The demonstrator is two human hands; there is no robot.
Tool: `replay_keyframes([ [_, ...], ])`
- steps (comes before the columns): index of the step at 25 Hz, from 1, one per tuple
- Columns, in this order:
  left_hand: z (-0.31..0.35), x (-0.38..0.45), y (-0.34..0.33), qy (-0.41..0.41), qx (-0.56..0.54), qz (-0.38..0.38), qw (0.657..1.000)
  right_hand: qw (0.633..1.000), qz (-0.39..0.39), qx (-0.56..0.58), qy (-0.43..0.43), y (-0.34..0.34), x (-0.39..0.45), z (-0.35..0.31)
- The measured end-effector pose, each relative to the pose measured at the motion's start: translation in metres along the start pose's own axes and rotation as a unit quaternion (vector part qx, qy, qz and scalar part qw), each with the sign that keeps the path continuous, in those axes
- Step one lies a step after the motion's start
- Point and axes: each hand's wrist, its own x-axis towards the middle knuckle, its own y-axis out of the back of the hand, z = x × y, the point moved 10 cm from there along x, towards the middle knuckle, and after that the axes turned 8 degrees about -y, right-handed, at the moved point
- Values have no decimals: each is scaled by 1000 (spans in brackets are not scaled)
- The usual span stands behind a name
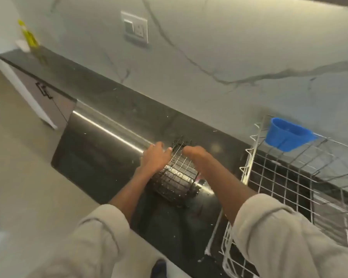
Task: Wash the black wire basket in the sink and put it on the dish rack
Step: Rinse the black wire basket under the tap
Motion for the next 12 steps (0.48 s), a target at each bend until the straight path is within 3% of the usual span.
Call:
replay_keyframes([
  [2, -18, 8, -16, 40, -11, -67, 997, 996, 7, 35, -76, -11, 2, 19],
  [4, -29, 8, -35, 52, -63, -117, 990, 991, 57, 70, -99, -11, 11, 38],
  [12, -10, 14, -21, 21, -201, -89, 975, 974, -10, 209, -83, -3, 12, 29],
])
